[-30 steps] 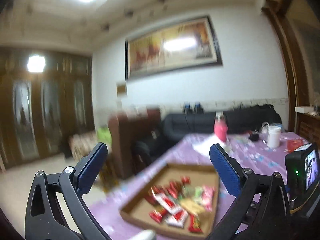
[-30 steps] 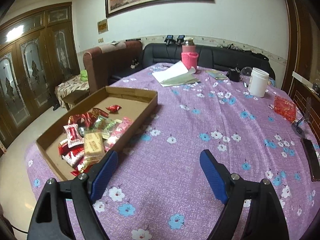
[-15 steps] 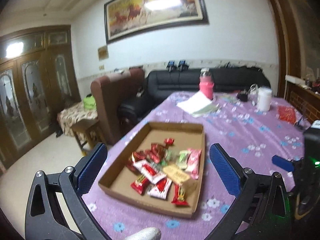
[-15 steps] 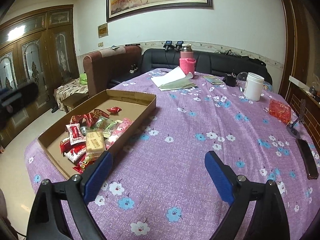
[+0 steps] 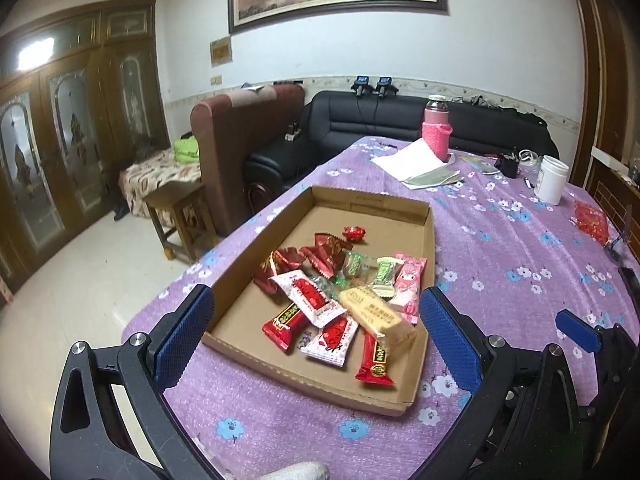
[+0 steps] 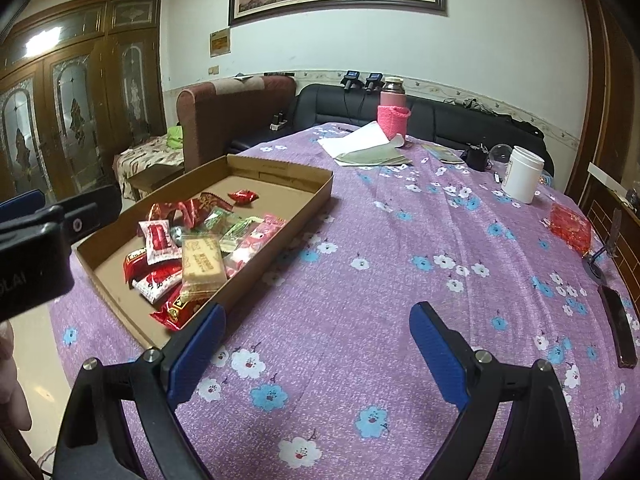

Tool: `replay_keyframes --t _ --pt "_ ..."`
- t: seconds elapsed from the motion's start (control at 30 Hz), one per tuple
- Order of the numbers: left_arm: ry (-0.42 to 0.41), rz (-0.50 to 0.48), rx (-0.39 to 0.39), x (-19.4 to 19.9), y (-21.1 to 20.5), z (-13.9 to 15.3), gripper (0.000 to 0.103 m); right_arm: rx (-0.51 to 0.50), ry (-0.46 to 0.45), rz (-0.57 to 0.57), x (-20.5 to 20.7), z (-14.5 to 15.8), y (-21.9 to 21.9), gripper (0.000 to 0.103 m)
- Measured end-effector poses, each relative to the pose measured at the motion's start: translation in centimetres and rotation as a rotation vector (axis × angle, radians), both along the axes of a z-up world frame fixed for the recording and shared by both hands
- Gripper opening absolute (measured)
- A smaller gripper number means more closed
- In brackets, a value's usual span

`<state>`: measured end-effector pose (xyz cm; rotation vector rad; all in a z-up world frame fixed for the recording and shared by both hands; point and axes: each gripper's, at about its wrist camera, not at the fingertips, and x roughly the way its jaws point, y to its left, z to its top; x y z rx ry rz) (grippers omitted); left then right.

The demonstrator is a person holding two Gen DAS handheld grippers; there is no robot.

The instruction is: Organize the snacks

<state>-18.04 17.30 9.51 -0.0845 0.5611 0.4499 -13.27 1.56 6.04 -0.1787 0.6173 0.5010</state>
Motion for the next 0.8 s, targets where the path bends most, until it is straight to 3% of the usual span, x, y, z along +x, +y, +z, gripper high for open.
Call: replay_keyframes --t 0.8 --pt "0.062 0.002 -0.067 0.7 1.6 -1.9 0.103 -0.045 0.017 0.020 0.1 -1.0 1.3 0.095"
